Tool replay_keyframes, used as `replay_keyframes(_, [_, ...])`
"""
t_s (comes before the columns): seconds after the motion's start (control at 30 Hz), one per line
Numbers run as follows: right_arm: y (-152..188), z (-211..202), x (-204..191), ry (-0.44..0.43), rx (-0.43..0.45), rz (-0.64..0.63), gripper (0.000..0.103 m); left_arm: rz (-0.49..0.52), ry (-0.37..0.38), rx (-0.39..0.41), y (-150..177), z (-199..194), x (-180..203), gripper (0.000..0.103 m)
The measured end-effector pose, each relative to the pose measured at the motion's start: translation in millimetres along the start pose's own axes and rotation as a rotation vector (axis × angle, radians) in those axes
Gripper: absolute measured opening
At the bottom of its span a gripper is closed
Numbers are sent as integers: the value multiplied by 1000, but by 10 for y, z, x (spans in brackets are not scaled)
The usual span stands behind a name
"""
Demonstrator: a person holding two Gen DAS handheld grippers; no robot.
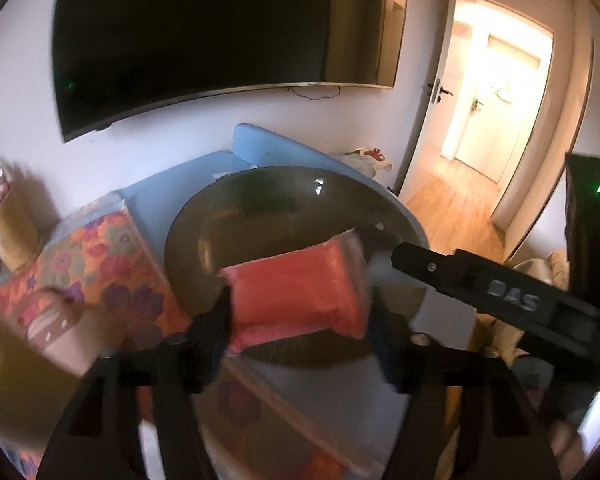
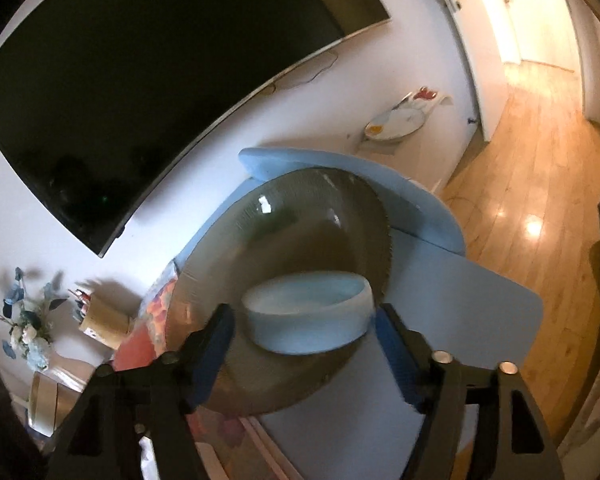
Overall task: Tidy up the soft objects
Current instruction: 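Carry both items to the dark glass bowl and release them inside, then move both tools back over the bed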
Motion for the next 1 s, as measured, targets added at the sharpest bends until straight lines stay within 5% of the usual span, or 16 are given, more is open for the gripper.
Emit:
replay_keyframes(0.03, [-19, 28, 0, -11, -11, -1, 77, 9, -4, -1, -10, 62, 6, 85])
replay_keyframes(0.23, [14, -65, 63, -21, 0, 3, 82, 1, 78, -10, 110, 10, -15, 87])
replay_keyframes(0.4, [191, -306, -21, -72, 18, 13, 82, 28, 165, 76, 318, -655, 73, 87])
replay_keyframes(0.53, [381, -563, -254, -107, 43, -44, 82, 81, 144, 161, 520, -1344, 24, 87])
replay_keyframes(0.67, [669, -842, -631, -155, 71, -142, 87, 31, 111, 202, 761, -1837, -271, 87])
replay_keyframes(0.9, [1328, -1222, -1631, -321, 86, -385, 91, -68, -60, 212, 1261, -2356, -1045, 87])
replay_keyframes(1.0, [1651, -1317, -2127, -383, 92, -499, 100, -100, -155, 219, 1494, -2549, -1440, 88])
Point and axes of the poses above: each gripper's, at about its wrist camera, not at the fingertips, and z roughly the way its jaws point, x to its right, y to its underside, the point moved 8 cm from there along z, roughly the way its jaws point, and after that the axes turned 4 degrees about -z, right-handed, at the moved point
